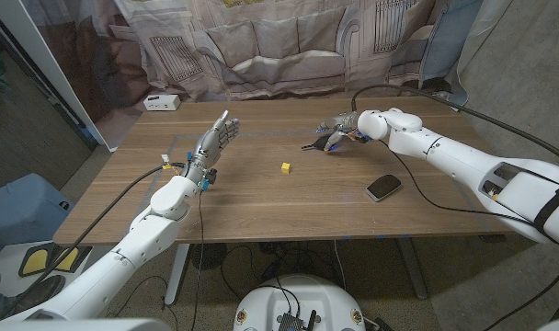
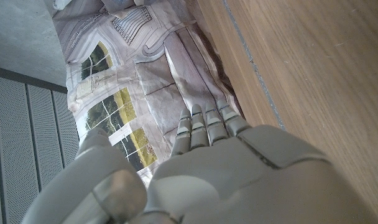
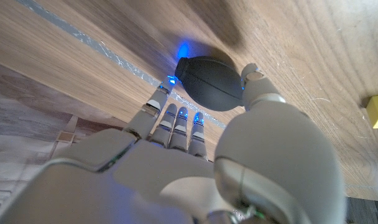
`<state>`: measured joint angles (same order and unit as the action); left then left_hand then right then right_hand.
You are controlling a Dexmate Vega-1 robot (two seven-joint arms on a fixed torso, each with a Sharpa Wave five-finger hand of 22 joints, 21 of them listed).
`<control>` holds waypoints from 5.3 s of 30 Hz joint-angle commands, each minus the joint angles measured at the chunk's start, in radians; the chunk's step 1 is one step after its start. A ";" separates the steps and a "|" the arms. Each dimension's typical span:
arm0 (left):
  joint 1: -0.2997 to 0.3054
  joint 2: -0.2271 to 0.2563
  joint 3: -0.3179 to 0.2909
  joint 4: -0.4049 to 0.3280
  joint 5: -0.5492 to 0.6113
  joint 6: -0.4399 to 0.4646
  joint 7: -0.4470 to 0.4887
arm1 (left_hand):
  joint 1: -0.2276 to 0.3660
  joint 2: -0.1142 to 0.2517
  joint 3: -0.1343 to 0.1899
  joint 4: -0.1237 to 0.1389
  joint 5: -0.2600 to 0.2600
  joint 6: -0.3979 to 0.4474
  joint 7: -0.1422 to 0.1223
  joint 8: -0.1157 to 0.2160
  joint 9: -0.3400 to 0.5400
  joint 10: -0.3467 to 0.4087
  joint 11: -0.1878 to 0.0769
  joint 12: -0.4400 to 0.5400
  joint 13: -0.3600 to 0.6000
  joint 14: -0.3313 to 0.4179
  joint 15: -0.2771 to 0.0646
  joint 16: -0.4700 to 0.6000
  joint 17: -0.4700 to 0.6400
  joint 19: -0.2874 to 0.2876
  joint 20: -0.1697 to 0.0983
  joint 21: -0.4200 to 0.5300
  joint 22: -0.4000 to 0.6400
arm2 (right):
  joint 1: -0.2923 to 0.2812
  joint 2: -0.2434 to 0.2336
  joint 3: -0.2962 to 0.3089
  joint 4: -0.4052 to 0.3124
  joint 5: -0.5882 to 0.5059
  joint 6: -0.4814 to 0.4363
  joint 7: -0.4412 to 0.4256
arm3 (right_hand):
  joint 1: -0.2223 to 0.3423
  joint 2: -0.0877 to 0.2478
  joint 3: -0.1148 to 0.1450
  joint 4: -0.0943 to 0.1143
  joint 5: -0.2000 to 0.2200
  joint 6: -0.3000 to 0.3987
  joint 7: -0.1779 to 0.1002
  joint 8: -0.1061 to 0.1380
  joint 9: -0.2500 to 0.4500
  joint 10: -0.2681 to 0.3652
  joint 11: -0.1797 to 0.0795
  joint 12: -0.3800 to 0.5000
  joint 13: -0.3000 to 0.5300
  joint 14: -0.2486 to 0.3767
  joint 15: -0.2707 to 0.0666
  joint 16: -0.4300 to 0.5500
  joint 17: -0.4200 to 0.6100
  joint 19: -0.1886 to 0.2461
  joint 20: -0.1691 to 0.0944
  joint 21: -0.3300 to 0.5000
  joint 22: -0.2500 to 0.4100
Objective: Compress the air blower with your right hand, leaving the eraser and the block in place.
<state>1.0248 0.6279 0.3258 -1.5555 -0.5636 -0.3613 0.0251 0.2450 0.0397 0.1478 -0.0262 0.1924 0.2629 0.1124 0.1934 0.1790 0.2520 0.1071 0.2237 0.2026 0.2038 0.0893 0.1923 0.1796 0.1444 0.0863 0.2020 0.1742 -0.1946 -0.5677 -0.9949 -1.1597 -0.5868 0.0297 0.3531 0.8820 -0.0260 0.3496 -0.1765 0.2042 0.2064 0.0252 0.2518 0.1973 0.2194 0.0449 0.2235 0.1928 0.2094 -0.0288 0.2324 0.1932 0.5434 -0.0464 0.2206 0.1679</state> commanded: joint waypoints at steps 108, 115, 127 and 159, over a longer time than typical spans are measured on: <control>-0.045 -0.012 0.023 0.028 -0.003 0.005 -0.032 | 0.007 0.026 0.010 -0.017 -0.003 0.018 0.000 0.000 0.004 0.020 0.000 -0.002 0.001 0.013 -0.002 -0.002 0.001 0.015 0.003 -0.003 0.005 | -0.247 -0.114 0.192 -0.259 0.094 -0.060 -0.369 | 0.125 0.067 -0.039 0.035 -0.019 0.486 -0.092 0.084 -0.002 0.477 -0.099 0.046 0.002 0.436 -0.111 0.160 0.044 0.364 -0.056 0.042 0.009; -0.043 -0.007 0.023 0.016 -0.001 0.012 -0.029 | 0.007 0.026 0.010 -0.018 -0.003 0.018 0.001 0.000 0.004 0.021 -0.001 -0.002 0.001 0.013 -0.002 -0.002 0.001 0.016 0.003 -0.003 0.005 | -0.277 -0.120 0.225 -0.293 0.109 -0.063 -0.410 | 0.128 0.069 -0.040 0.033 -0.019 0.488 -0.092 0.081 -0.002 0.482 -0.098 0.044 0.002 0.440 -0.113 0.161 0.046 0.366 -0.056 0.041 0.009; -0.040 -0.013 0.024 0.019 0.001 0.002 -0.027 | 0.007 0.027 0.010 -0.019 -0.003 0.019 0.001 0.000 0.004 0.021 0.000 -0.002 0.001 0.012 -0.002 -0.002 0.001 0.016 0.003 -0.003 0.005 | -0.321 -0.119 0.272 -0.333 0.133 -0.055 -0.494 | 0.130 0.073 -0.042 0.032 -0.019 0.490 -0.093 0.078 -0.002 0.482 -0.099 0.039 0.002 0.441 -0.114 0.163 0.049 0.365 -0.056 0.039 0.009; -0.035 -0.022 0.024 0.027 -0.003 -0.007 -0.025 | 0.007 0.028 0.010 -0.022 -0.004 0.020 0.002 -0.001 0.004 0.023 -0.001 -0.003 0.002 0.014 -0.001 -0.002 0.001 0.016 0.006 -0.004 0.005 | -0.417 -0.102 0.367 -0.368 0.209 0.022 -0.676 | 0.142 0.083 -0.043 0.027 -0.020 0.516 -0.089 0.073 -0.001 0.509 -0.097 0.034 0.003 0.465 -0.117 0.170 0.054 0.383 -0.059 0.040 0.010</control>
<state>0.9883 0.6082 0.3506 -1.5319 -0.5635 -0.3658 0.0015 0.2515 0.0568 0.1577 -0.0443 0.1884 0.2733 0.1125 0.1933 0.1790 0.2645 0.1051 0.2237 0.2021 0.2074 0.0854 0.1923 0.1796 0.1498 0.0916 0.2019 0.1742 -0.5932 -0.6749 -0.6447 -1.5237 -0.3873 0.0310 -0.2851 1.0205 0.0491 0.3063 -0.1476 0.1853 0.7102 -0.0641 0.3234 0.1928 0.7170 -0.0504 0.2584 0.1927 0.6632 -0.0606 0.3959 0.2444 0.9202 -0.1053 0.2630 0.1744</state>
